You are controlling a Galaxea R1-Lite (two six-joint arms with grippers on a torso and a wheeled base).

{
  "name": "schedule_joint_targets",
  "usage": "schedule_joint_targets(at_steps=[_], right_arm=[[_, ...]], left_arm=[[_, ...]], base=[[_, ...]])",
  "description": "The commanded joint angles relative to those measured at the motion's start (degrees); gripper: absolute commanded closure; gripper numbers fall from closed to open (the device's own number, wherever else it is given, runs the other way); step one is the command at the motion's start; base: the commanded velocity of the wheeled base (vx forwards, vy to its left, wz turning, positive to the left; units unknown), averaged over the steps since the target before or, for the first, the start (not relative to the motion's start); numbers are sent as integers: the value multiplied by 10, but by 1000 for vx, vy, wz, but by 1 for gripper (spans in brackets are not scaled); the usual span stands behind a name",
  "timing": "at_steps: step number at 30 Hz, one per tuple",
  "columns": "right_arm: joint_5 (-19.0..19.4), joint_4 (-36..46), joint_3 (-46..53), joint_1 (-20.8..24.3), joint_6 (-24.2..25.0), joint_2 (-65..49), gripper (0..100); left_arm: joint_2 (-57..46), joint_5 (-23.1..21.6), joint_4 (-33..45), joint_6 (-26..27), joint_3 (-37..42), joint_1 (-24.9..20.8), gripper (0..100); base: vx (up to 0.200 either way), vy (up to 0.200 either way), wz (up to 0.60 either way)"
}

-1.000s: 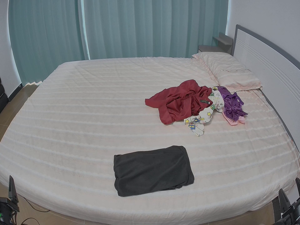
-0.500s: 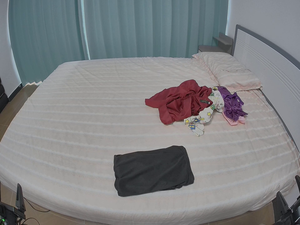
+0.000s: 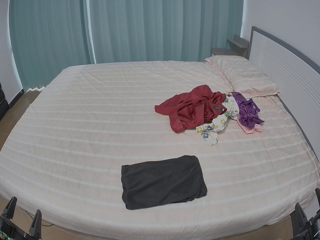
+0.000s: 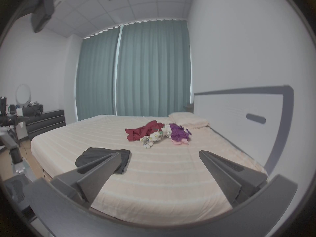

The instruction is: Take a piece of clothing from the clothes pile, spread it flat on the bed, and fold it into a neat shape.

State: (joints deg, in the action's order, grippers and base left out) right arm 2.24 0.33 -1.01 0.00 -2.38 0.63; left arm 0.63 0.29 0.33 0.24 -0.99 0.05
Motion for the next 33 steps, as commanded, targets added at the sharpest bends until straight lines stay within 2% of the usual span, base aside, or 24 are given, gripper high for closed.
schedule_joint_targets(at_steps=[1, 11, 16, 23, 33], right_arm=[[-15, 19, 2, 0, 22, -5, 0], [-15, 16, 3, 0, 20, -5, 0], [-21, -4, 10, 0, 26, -5, 0], [-21, -4, 10, 0, 28, -5, 0], [-15, -4, 10, 0, 23, -5, 0]], left_arm=[[-5, 0, -2, -1, 8, 0, 0], [-5, 0, -2, -4, 8, 0, 0], [-5, 3, -3, -36, 8, 0, 0], [-5, 1, -3, -2, 8, 0, 0], [-5, 1, -3, -1, 8, 0, 0]], base=[[0, 0, 0], [0, 0, 0], [0, 0, 0], [0, 0, 0], [0, 0, 0]])
